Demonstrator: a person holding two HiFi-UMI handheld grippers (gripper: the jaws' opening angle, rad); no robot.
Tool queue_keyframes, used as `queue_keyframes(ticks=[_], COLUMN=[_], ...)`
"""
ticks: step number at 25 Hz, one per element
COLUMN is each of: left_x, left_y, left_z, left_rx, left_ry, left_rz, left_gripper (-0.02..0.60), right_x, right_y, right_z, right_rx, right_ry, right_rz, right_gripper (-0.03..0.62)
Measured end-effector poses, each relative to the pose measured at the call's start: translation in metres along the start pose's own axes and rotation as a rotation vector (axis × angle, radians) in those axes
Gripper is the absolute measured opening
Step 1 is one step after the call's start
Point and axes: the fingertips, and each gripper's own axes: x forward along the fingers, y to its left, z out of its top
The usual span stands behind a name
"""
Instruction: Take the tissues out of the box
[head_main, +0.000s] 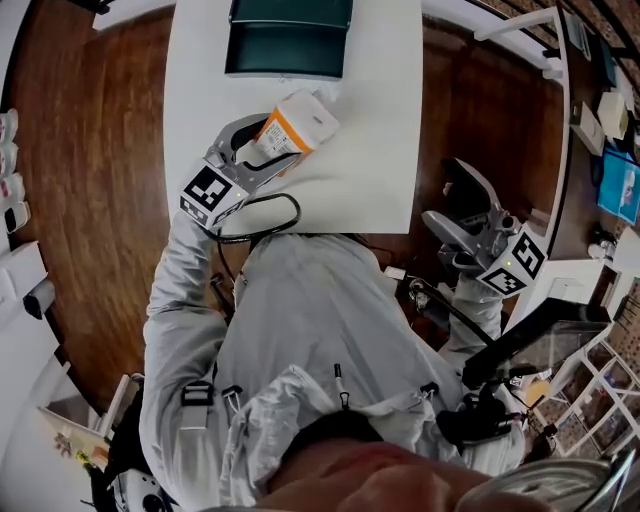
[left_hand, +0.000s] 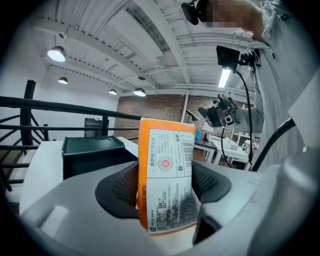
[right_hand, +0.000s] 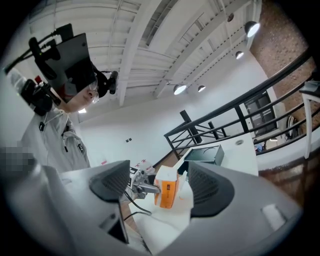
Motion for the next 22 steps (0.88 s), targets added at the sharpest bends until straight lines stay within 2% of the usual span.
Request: queue_keyframes(ticks=[5, 8, 11, 15, 18, 20, 22], left_x=[-0.005, -0.004, 0.003, 0.001, -0.016, -0.028, -0.043], left_y=[-0.005, -0.002, 0.0, 0.0, -0.001, -0.013, -0.035], left_z=[-0.041, -0.053, -0.046, -0.019, 0.016, 0.039, 0.065], left_rx=[0.069, 0.112, 0.162, 0.219, 0.234, 0.21, 0.131], left_ry=[0.29, 0.361, 0.383, 0.369, 0.279, 0.198, 0.095], left_rz=[-0.063, -0.068, -0.068, -0.07, -0.046, -0.076, -0.153], left_gripper=[0.339, 0.339, 0.337, 0.337, 0.334, 0.334, 0.343], right_x=[0.0, 0.003, 0.001, -0.003, -0.003, -0.001, 0.001], right_y=[0.01, 0.011, 0.009, 0.01, 0.012, 0.014, 0.019], right_z=[-0.003, -0.007, -0.008, -0.007, -0.004, -0.001, 0.001], right_rx=[0.014, 0.016, 0.016, 0.011, 0.004, -0.006, -0.016], right_ry=[-0.004, -0.001, 0.001, -0.009, -0.025, -0.038, -0.044], right_rz=[0.003, 0.005, 0.003, 0.0, 0.006, 0.02, 0.037], right_gripper=[0.362, 0.362, 0.362, 0.362, 0.362, 0.362, 0.362])
